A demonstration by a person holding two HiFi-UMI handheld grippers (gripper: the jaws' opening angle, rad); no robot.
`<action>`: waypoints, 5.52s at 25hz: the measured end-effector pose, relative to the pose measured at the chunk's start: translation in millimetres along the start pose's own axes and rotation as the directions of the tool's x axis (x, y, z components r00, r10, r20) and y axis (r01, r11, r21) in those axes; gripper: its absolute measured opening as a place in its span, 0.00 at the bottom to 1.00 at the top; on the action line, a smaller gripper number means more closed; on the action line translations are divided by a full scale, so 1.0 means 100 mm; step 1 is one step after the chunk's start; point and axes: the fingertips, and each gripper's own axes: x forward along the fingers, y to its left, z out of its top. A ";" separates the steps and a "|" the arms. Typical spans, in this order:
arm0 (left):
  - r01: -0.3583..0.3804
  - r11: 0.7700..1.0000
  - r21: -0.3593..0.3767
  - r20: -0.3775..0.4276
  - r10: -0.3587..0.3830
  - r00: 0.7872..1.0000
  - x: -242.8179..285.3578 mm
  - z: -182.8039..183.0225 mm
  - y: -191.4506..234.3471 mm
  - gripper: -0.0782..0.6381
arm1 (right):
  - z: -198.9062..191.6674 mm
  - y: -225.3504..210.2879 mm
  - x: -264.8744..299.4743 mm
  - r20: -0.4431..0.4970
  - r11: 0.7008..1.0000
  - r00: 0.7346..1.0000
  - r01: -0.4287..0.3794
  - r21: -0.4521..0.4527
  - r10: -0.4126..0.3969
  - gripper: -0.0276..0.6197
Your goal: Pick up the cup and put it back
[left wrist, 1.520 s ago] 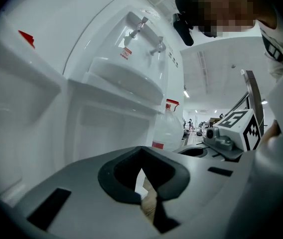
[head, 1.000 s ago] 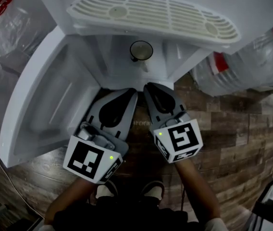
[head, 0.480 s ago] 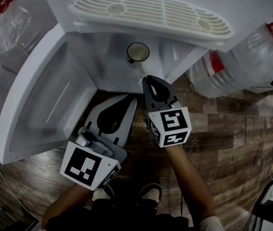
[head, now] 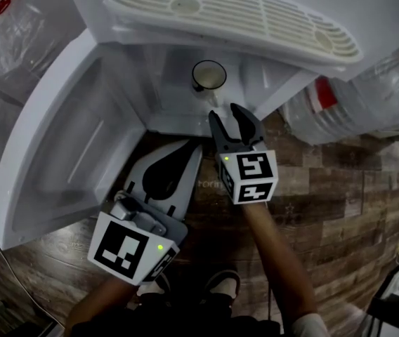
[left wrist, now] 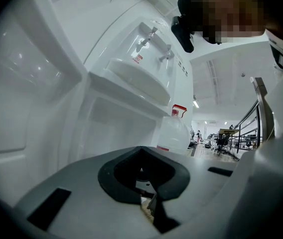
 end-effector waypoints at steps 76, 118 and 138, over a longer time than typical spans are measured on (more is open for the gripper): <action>-0.063 0.995 -0.082 -0.026 0.061 0.998 -0.01 -0.13 0.27 0.12 | -0.16 -0.01 0.22 0.006 1.000 1.000 0.018 0.012 -0.018 0.15; -0.056 0.997 -0.052 -0.002 0.056 0.998 -0.16 0.03 0.13 0.12 | 0.13 0.46 -1.03 0.080 0.988 0.989 -0.131 0.079 0.124 0.15; -0.099 0.994 -0.037 0.020 0.100 0.995 -0.15 0.09 0.22 0.12 | 0.62 0.51 -1.49 0.156 0.989 0.978 -0.142 0.036 0.135 0.15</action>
